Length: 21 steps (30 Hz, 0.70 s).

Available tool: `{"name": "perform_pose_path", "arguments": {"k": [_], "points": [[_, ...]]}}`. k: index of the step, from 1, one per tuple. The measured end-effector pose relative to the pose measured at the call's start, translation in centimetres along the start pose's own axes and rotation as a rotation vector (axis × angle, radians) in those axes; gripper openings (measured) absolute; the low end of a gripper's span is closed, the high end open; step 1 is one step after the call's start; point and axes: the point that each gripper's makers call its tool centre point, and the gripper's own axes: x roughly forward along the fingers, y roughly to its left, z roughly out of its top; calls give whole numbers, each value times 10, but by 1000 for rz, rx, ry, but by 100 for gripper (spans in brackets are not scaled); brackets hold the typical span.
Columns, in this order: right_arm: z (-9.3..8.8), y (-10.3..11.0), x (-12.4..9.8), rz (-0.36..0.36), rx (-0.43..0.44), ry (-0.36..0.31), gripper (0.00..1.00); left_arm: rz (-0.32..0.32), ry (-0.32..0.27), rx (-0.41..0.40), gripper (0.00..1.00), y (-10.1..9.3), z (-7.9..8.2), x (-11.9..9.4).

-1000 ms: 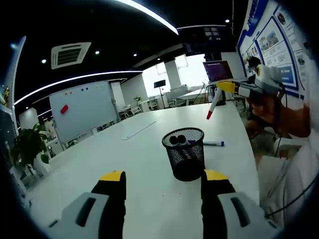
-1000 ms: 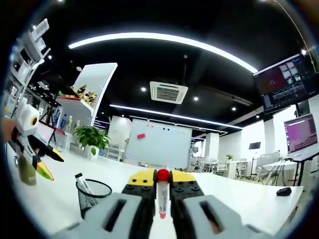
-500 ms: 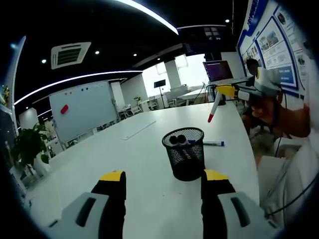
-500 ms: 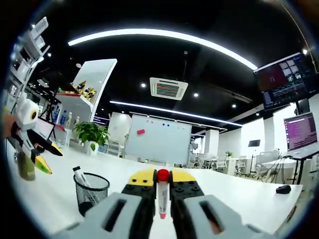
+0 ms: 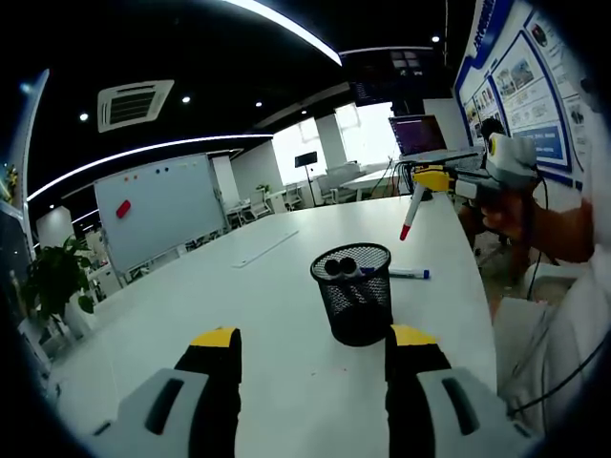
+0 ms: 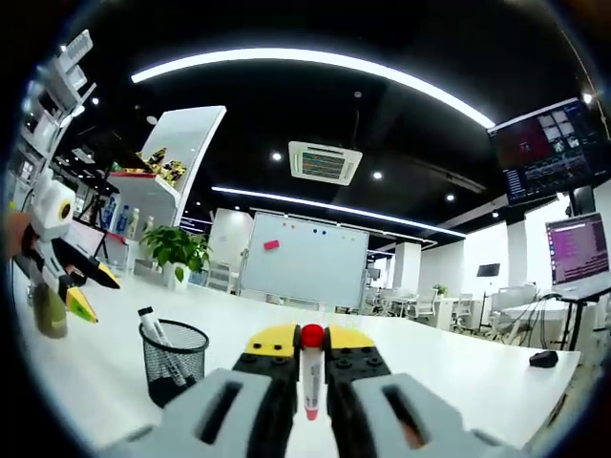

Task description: Pick up the whiteboard markers from the pen holder and place them facing the whiteboard neatly

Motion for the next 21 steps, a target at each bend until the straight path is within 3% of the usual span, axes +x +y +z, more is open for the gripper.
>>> {"name": "perform_pose_path", "arguments": {"k": [21], "points": [[-19,-2,-3,1,14,42,9,-1,-1,0,62,-3,1,0]]}}
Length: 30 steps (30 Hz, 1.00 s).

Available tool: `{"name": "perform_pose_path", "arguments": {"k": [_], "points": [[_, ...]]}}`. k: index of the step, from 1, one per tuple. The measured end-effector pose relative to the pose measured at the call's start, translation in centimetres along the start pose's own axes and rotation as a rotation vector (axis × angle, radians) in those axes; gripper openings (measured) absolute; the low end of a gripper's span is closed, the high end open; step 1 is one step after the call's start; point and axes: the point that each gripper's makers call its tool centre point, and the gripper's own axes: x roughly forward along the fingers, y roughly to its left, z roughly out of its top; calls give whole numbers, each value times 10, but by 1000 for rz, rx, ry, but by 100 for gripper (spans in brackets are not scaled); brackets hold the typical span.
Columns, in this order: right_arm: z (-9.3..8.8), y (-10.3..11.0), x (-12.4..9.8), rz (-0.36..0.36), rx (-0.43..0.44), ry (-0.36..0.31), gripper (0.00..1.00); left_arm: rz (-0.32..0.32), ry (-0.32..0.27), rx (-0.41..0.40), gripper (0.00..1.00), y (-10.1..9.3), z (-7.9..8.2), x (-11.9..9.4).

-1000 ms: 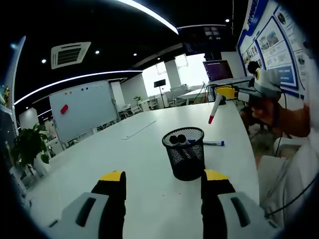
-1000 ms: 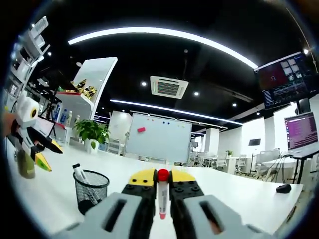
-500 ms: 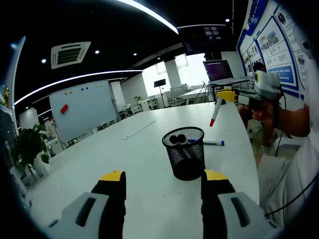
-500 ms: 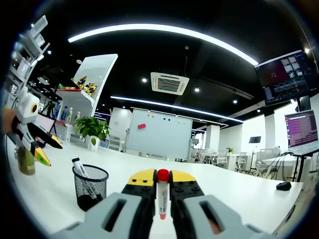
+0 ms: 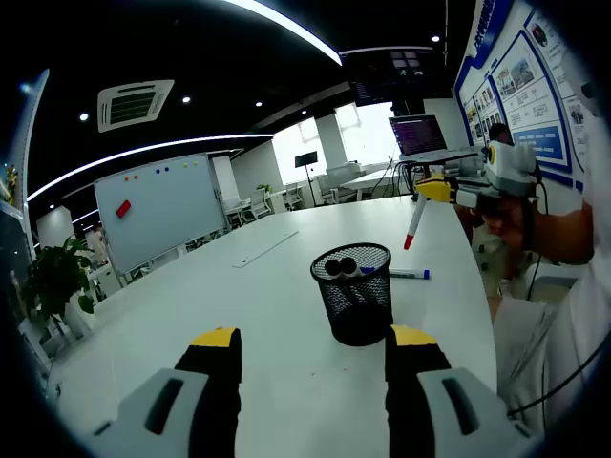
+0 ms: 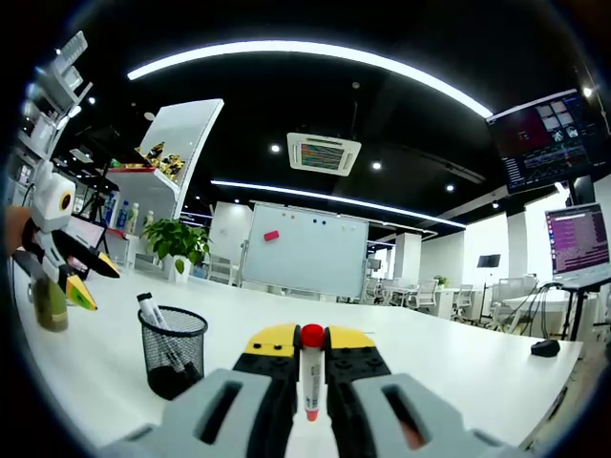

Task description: Pick up the whiteboard markers from the pen holder and place them facing the whiteboard neatly

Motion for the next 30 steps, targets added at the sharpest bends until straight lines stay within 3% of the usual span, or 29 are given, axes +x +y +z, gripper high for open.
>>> {"name": "perform_pose_path", "arguments": {"k": [30], "points": [[-34,-3,0,-2,66,84,9,-1,-1,0,62,3,-2,0]]}}
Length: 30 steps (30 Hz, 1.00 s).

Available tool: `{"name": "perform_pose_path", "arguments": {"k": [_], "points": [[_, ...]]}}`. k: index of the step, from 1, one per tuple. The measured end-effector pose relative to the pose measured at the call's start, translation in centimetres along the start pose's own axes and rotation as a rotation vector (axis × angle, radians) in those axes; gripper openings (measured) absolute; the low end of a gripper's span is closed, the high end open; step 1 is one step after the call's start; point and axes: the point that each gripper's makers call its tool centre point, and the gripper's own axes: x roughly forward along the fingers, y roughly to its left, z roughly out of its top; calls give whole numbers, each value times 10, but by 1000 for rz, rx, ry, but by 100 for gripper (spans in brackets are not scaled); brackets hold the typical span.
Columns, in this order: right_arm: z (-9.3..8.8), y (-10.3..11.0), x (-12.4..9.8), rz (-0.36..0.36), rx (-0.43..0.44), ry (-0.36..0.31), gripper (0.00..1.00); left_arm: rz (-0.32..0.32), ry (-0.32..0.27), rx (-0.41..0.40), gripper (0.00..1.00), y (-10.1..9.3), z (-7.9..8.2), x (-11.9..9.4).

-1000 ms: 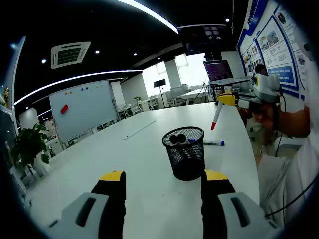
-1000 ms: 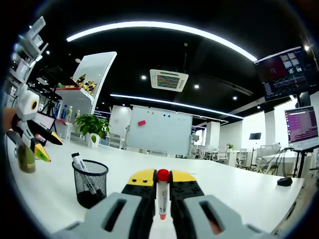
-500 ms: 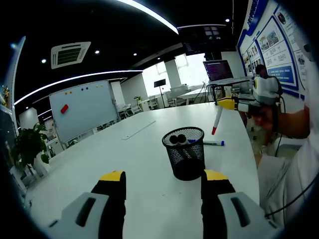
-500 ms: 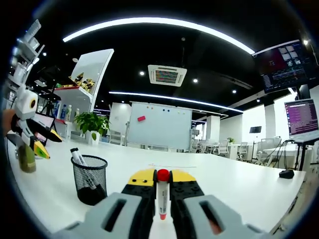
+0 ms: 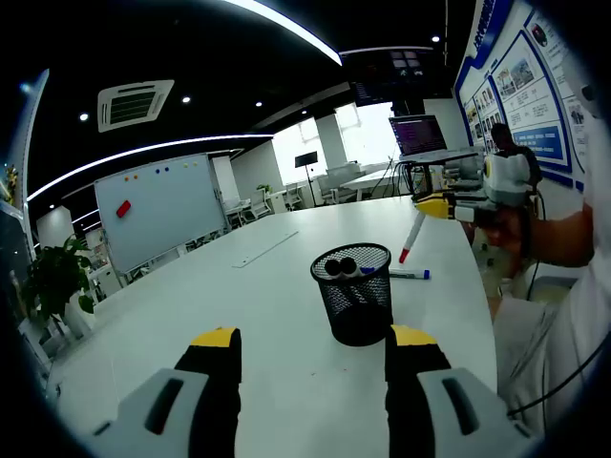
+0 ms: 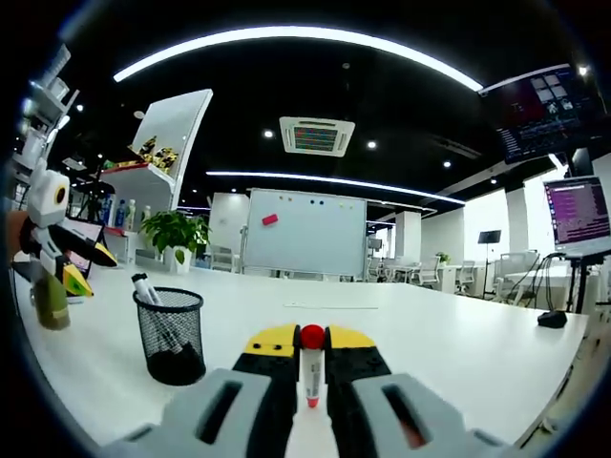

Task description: Pick up the whiteboard markers from the pen holder and place them facing the whiteboard neatly

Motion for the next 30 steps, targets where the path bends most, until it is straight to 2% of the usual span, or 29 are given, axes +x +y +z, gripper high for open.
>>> {"name": "perform_pose_path", "arguments": {"k": [24,30], "points": [[-42,-7,-6,-12,36,109,9,-1,0,1,62,-1,0,0],[-47,-7,-7,-6,32,124,9,-1,0,1,62,-1,0,0]]}}
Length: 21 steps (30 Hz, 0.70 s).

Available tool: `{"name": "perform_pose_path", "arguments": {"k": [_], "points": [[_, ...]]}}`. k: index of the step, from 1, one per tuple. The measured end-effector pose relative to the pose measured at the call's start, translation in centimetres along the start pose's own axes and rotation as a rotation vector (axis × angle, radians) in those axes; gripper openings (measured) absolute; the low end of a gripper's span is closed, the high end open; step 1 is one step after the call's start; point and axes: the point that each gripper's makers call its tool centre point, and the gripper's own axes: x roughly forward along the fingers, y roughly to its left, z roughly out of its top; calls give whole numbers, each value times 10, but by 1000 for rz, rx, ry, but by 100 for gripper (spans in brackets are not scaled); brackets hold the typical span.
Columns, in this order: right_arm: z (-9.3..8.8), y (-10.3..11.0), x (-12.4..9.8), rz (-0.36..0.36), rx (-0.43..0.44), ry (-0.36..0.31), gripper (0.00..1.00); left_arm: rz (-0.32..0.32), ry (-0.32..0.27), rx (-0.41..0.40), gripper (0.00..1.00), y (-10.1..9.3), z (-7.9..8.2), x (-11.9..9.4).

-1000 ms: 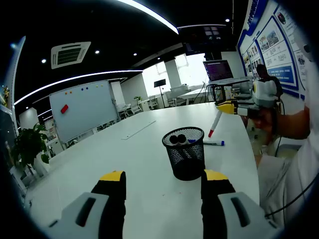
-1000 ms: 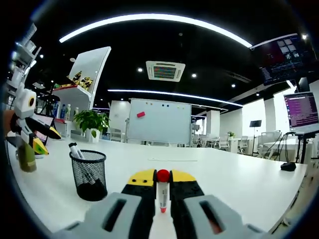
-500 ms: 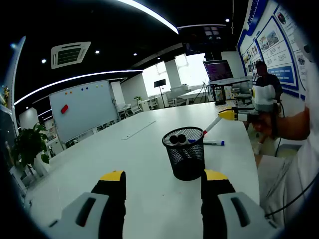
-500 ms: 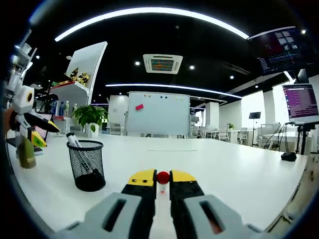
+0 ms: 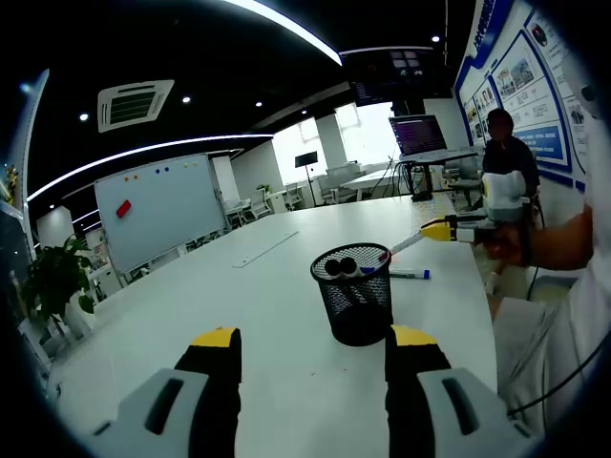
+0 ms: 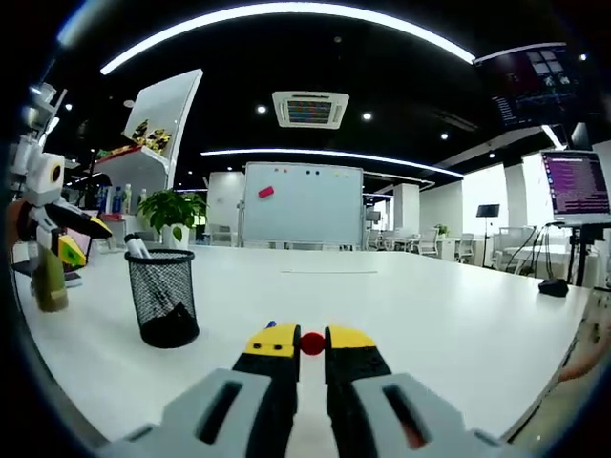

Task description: Pick up the whiteboard markers from the pen holder and place them facing the whiteboard neatly

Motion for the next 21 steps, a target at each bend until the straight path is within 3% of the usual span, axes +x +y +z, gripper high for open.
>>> {"name": "perform_pose_path", "arguments": {"k": [21], "points": [[-26,2,2,21,-13,110,10,-2,2,1,62,-1,0,1]]}}
